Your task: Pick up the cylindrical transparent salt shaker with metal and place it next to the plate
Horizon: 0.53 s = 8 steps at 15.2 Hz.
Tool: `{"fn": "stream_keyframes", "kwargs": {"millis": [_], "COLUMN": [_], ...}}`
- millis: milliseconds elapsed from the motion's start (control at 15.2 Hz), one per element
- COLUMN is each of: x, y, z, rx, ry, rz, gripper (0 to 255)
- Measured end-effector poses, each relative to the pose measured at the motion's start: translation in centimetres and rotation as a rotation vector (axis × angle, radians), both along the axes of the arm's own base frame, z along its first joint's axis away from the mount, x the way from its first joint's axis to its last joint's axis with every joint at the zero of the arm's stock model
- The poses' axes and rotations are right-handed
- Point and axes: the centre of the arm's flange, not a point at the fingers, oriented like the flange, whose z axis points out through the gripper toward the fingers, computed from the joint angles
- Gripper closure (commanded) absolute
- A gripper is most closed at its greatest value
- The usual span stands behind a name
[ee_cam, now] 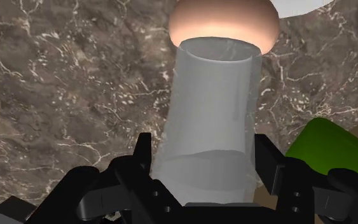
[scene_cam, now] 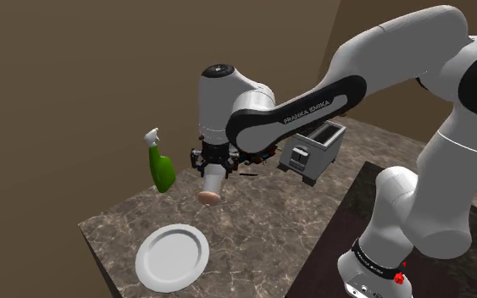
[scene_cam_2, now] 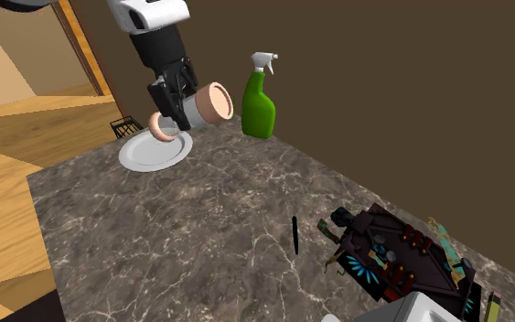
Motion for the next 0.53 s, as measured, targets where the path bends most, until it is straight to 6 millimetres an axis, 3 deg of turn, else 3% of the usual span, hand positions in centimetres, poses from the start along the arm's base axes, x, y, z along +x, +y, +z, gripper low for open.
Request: {"fn": "stream_keyframes", "kwargs": {"millis": [528], "x": [-9.9], "y": [-4.1], "z": [0.1], "rx": [0.001], "ry": [0.0], "rz": [0.0], "gripper": [255]}}
